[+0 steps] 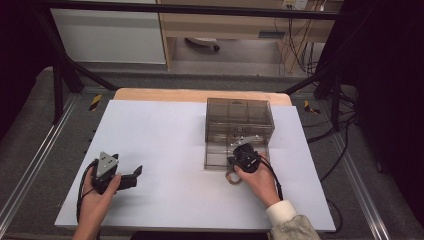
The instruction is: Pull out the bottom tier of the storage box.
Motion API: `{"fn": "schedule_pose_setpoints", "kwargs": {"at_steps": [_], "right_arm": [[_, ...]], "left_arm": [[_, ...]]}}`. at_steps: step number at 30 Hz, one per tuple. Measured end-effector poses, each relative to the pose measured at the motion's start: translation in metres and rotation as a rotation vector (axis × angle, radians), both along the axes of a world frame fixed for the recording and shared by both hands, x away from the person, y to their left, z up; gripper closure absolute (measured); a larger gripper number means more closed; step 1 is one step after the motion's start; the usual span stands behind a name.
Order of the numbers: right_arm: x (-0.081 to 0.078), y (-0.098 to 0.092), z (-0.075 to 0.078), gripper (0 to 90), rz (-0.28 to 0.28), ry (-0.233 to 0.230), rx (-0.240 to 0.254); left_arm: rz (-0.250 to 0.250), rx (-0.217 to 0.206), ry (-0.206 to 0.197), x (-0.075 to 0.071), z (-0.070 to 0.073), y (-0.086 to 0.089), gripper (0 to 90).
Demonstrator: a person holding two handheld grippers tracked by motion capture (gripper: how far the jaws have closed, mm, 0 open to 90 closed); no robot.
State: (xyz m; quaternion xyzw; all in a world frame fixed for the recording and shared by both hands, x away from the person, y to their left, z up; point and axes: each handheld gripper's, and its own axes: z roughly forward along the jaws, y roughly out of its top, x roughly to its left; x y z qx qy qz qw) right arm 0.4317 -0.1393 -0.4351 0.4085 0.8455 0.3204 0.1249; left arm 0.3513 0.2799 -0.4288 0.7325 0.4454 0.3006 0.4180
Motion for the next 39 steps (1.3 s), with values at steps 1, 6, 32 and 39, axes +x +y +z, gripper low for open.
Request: {"fn": "schedule_pose_setpoints", "kwargs": {"at_steps": [1, 6, 32, 39], "right_arm": [[0.000, 0.000, 0.000, 90.0, -0.001, 0.000, -0.004], [-0.004, -0.005, 0.005, 83.0, -0.015, -0.049, 0.003], [-0.072, -0.105, 0.023, 8.1, -0.162, -0.103, 0.133], [-0.068, -0.105, 0.019, 13.9, -0.153, -0.086, 0.138]], "left_arm": [[0.000, 0.000, 0.000, 0.000, 0.000, 0.000, 5.7], [0.004, -0.001, 0.000, -0.001, 0.000, 0.001, 5.7], [0.006, -0.006, -0.001, 0.000, 0.000, 0.001, 5.5], [0.016, -0.010, -0.002, -0.001, 0.000, 0.002, 5.2]]}}
